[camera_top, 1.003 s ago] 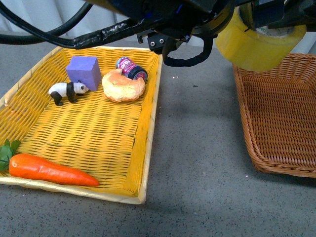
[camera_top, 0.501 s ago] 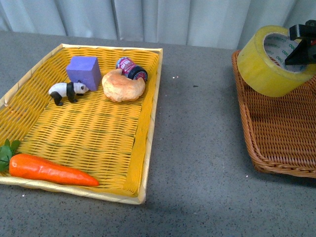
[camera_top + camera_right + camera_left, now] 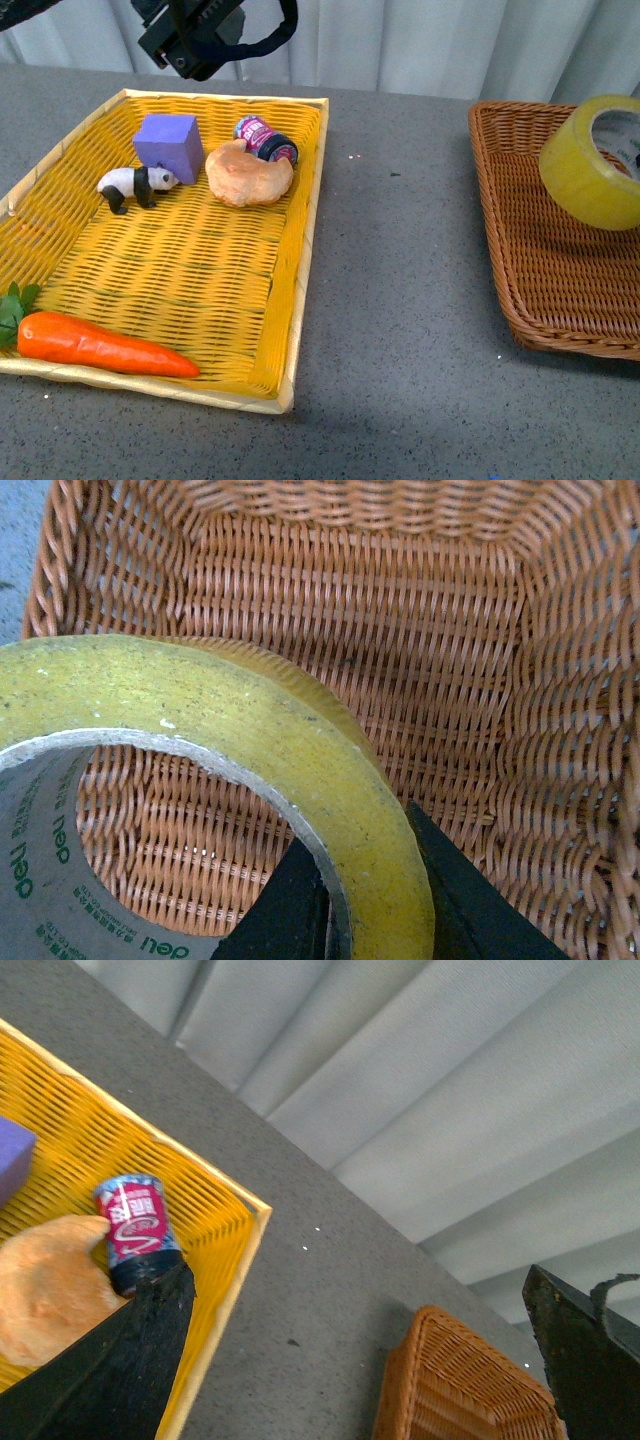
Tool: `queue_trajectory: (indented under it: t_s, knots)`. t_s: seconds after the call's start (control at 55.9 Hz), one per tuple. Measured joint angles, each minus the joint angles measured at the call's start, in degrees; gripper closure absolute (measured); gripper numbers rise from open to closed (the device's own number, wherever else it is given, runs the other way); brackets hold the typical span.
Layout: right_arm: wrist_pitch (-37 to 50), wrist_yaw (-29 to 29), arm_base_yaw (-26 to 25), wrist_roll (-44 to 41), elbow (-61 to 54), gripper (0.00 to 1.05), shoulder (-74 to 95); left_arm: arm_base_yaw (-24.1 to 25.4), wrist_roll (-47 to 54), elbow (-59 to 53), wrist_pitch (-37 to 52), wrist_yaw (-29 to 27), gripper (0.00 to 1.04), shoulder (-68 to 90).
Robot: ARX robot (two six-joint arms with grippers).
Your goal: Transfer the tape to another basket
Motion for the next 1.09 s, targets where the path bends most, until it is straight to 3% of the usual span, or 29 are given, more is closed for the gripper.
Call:
queue_trajectory:
  t_s: [0.448, 0.877, 0.913, 0.985, 1.092]
  knots:
    - [0.5, 4.6, 0.7, -2.4, 0.2, 0.88, 7.8, 4.1, 0.5, -3.0, -2.1, -4.7, 0.07, -3.6]
    - [14.0, 9.7, -1.4, -1.5, -8.5, 0.17, -10.4, 5.5, 5.0, -6.3, -5.0, -10.3, 0.07, -9.0]
    - [17.9, 8.6, -1.9, -0.5, -10.7, 0.12, -12.6, 6.5, 9.8, -9.2, 1.4, -4.3, 0.14, -10.1]
    - [41.8, 2.4, -2.0, 3.4, -19.8, 0.25, -15.2, 8.5, 24.8, -17.9, 17.1, 6.7, 0.28, -12.8]
    - [62.3, 2.7, -1.4, 5.4, -30.4, 0.43, -17.3, 10.8, 38.0, -26.5, 26.3, 11.3, 0.46, -17.7]
